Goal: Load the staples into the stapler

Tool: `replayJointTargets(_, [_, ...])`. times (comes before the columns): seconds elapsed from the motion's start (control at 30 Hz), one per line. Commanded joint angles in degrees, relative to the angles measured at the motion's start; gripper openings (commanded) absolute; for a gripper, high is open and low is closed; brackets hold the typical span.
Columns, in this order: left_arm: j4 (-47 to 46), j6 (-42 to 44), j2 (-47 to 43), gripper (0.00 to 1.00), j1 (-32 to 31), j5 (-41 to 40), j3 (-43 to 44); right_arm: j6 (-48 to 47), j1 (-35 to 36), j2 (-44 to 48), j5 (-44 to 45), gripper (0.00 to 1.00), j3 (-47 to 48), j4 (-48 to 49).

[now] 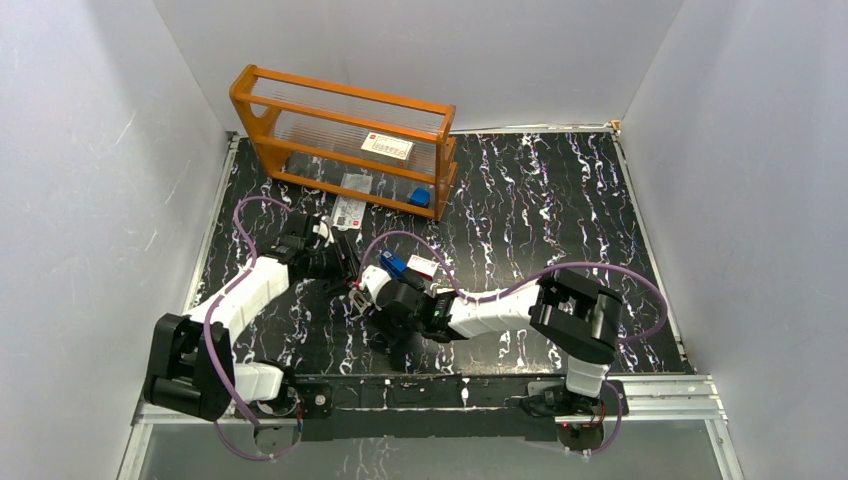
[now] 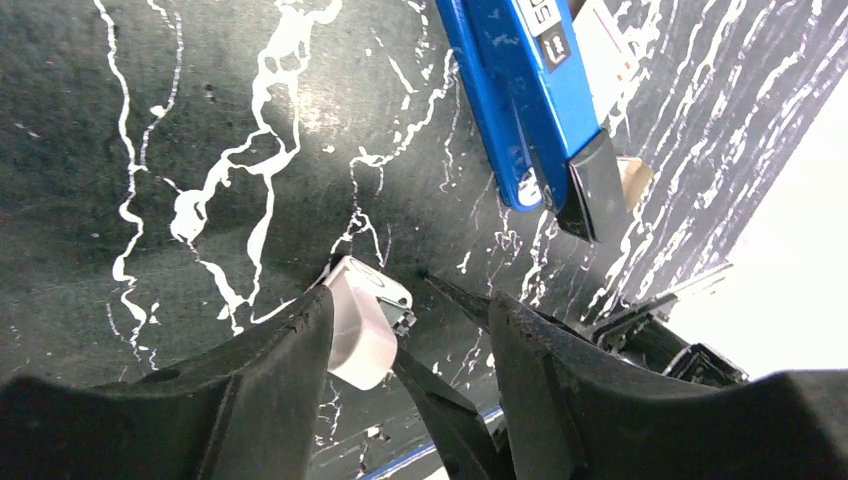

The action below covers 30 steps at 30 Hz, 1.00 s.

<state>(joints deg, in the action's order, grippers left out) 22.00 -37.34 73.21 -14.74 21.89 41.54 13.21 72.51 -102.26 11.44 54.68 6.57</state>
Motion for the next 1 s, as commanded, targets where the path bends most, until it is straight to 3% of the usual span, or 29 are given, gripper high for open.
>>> replayJointTargets(0.0, [0.67, 0.72, -2.09, 0.53, 0.61, 6.01, -0.62, -2.73, 0.09, -2.52, 3.21, 0.53, -1.62, 2.34])
replayJointTargets(0.27, [3.30, 3.26, -3.43, 0.47, 0.80, 5.48, -1.20, -6.17, 0.09, -2.27, -1.72, 0.46, -4.49, 6.22])
replayJointTargets(0.97, [-0.97, -0.82, -2.12, 0.40, 0.83, 11.24, -5.12, -6.17, 0.08, -2.62, -1.72, 0.46, -4.80, 6.22])
